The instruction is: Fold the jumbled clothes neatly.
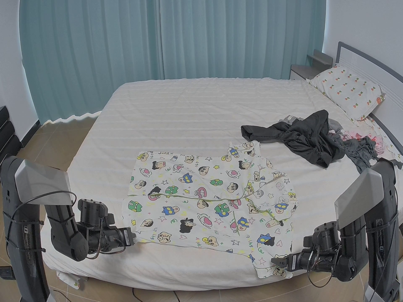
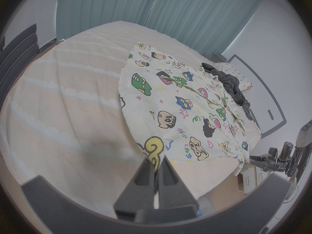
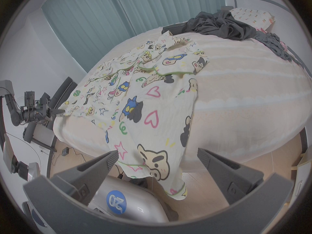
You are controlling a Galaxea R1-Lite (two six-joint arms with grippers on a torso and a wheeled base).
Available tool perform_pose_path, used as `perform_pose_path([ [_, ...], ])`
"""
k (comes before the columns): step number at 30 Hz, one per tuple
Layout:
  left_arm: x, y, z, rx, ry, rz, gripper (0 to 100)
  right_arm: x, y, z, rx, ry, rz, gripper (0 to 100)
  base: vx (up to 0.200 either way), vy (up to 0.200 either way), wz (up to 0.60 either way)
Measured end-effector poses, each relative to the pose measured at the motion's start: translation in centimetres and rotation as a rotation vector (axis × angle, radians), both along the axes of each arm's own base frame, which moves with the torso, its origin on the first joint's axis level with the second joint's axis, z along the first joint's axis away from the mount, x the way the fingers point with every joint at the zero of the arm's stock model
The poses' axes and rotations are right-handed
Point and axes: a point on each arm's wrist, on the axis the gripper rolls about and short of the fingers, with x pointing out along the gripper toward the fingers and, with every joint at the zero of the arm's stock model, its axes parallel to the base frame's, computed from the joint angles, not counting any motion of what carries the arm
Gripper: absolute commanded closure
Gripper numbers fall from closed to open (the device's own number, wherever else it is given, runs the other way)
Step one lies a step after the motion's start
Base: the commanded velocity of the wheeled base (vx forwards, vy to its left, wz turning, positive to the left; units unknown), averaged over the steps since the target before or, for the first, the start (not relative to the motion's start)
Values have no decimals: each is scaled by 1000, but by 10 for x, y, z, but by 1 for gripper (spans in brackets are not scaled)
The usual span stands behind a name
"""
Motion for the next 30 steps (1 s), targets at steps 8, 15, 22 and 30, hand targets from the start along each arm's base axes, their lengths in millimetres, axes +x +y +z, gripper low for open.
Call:
perform_pose_path([
  [8, 0, 0, 4, -28, -47, 31, 100, -3, 3, -4, -11, 8, 95, 0, 0, 0, 0],
  [15, -5, 1, 2, -25, -30, 27, 100, -2, 3, -4, -20, 0, 93, 0, 0, 0, 0],
  [22, -7, 0, 1, -29, -52, 23, 100, 1, 3, 5, -1, -30, 82, 0, 0, 0, 0],
  [30, -8, 0, -1, -32, -78, 23, 100, 2, 4, 11, 5, -49, 82, 0, 0, 0, 0],
])
